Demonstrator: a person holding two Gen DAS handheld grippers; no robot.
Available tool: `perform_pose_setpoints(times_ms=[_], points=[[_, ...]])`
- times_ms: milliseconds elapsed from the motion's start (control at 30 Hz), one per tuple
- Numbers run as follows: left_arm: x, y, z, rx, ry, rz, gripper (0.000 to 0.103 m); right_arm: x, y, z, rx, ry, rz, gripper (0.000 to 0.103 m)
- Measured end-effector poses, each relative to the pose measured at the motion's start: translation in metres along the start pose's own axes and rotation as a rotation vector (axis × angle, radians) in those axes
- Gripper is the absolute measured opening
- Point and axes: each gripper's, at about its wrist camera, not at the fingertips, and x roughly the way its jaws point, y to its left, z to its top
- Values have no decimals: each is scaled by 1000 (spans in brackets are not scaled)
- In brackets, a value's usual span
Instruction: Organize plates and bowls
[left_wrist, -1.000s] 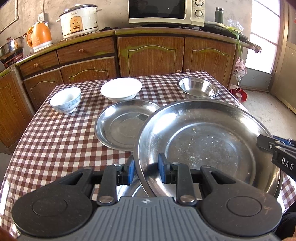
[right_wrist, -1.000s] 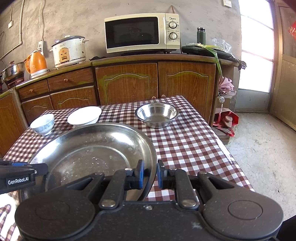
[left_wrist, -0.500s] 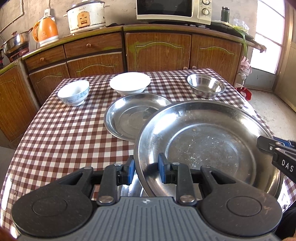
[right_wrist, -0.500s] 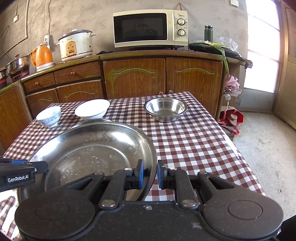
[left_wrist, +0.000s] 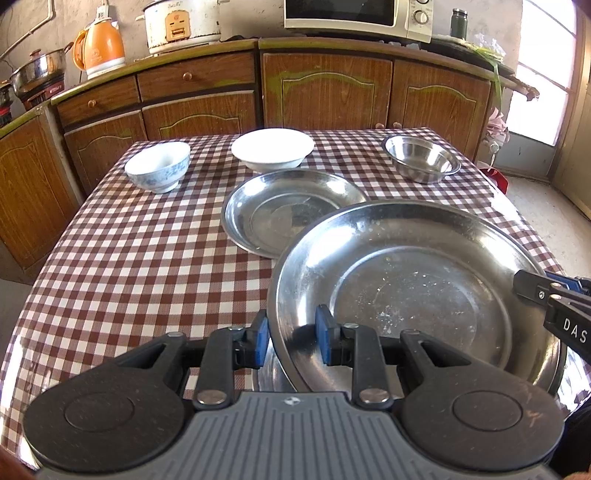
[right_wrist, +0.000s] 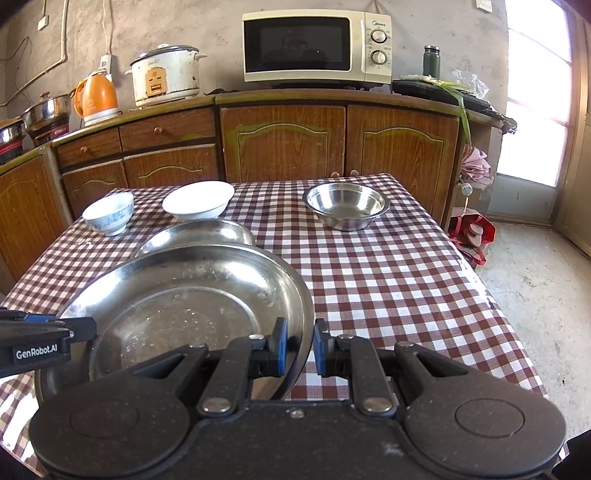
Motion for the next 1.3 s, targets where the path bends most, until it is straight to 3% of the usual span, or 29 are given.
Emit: perform_pose_setpoints(times_ms=[1300], points=[[22,12,-26,-2,93,15,27,25,20,-31,-57,101,15,21]])
